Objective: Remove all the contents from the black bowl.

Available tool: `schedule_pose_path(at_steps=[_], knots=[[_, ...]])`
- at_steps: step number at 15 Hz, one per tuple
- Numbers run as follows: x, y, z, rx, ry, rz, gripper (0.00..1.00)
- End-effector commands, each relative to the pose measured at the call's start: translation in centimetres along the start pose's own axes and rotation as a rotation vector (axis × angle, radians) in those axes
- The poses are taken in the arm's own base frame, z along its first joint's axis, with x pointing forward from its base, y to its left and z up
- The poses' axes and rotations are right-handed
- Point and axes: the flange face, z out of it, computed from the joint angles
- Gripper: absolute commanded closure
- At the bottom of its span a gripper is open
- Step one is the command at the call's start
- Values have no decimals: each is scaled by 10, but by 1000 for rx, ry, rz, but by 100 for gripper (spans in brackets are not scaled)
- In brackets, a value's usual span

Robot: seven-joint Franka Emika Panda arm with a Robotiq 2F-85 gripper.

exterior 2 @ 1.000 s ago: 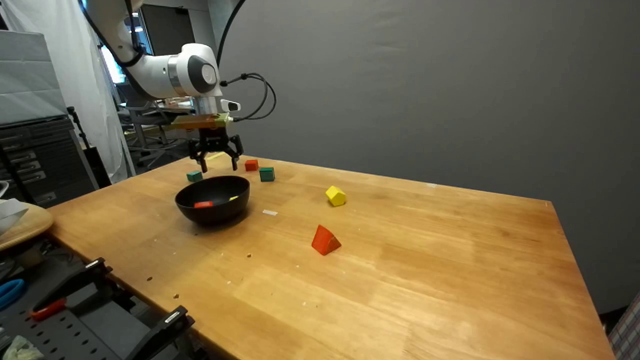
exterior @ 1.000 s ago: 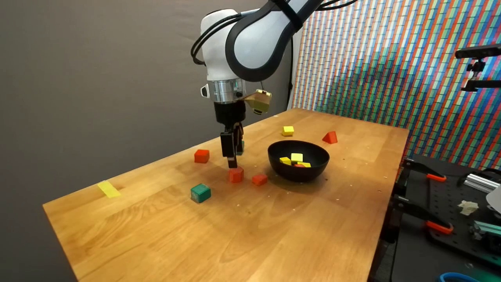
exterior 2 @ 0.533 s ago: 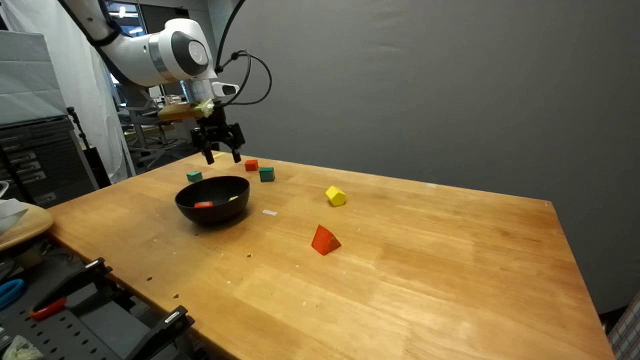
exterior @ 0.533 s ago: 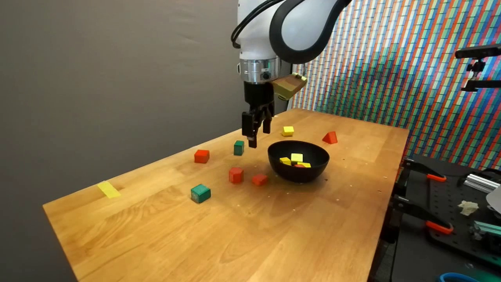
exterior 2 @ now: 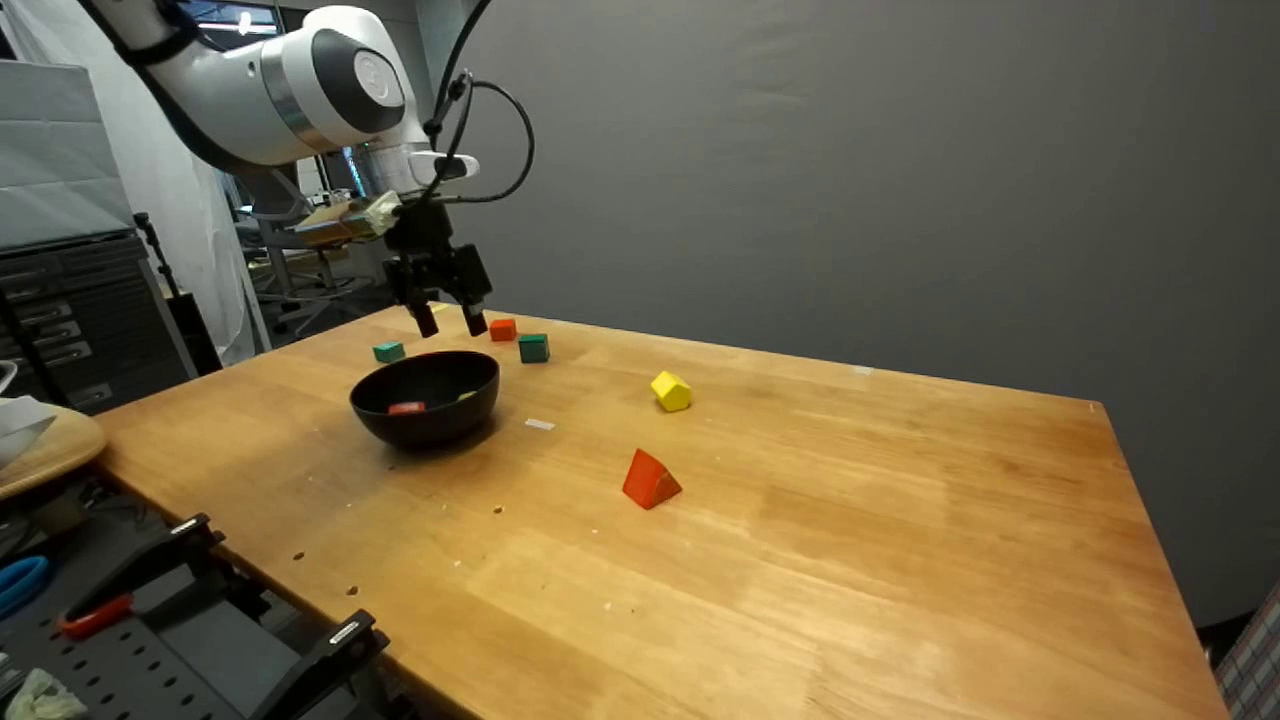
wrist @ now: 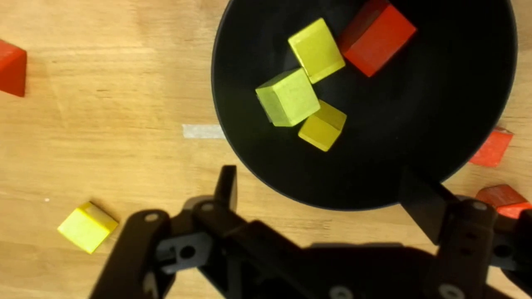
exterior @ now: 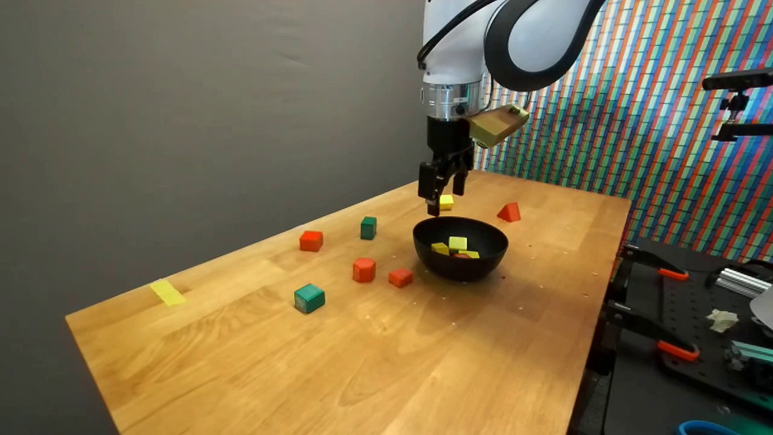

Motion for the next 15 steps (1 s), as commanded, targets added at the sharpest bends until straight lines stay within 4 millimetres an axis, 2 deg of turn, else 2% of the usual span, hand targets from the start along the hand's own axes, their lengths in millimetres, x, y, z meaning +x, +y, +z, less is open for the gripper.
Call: schedule_pose_path(at_steps=[1, 4, 9, 12, 15], knots=[[-10, -1, 13, -3, -32, -151, 0], [-14, -3, 29, -9, -66, -231, 0], [-10, -9, 50, -54, -139, -236, 0], [0, -16, 61, -99, -200, -235, 0], [18, -29, 66, -179, -234, -235, 0]])
